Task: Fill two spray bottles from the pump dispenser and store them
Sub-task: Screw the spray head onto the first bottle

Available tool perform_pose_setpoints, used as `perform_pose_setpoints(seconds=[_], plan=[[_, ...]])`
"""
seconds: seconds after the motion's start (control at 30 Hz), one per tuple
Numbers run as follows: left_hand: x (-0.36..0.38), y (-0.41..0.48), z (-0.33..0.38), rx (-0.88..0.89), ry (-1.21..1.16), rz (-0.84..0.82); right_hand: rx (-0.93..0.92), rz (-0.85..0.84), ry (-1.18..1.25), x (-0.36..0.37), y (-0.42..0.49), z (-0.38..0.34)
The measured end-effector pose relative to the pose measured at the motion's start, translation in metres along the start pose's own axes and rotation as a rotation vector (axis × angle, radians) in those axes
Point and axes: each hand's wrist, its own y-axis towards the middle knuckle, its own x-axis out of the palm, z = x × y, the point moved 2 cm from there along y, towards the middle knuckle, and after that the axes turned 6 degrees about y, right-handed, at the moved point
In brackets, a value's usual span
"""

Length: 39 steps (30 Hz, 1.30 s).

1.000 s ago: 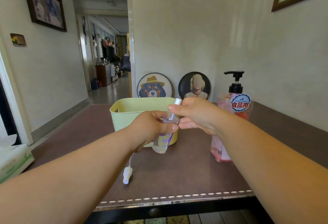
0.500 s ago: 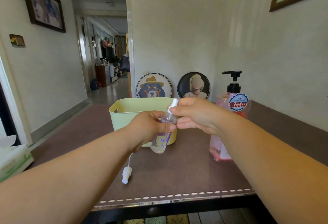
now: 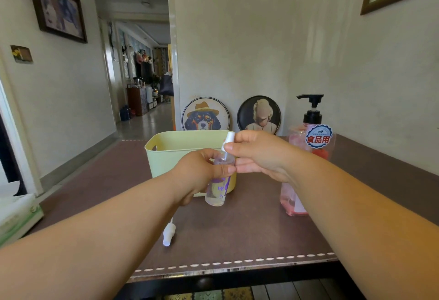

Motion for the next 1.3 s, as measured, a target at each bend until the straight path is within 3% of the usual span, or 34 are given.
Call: perform_pose_setpoints(seconds=[0.33,0.8,1.3], plan=[[0.012,0.008,-0.008,0.039,-0.065,0.080,-0.125,0.118,-0.178,0.001,0.007,0.003],[0.035,0.033,-0.057,-0.129,-0.146,0.039,-0.048,0.171,-0.334,0.003,0.028,0.059],[0.034,0.025,-0.067,-0.107,-0.024,0.083,-0.022,0.168,-0.402,0.005,0.029,0.066]])
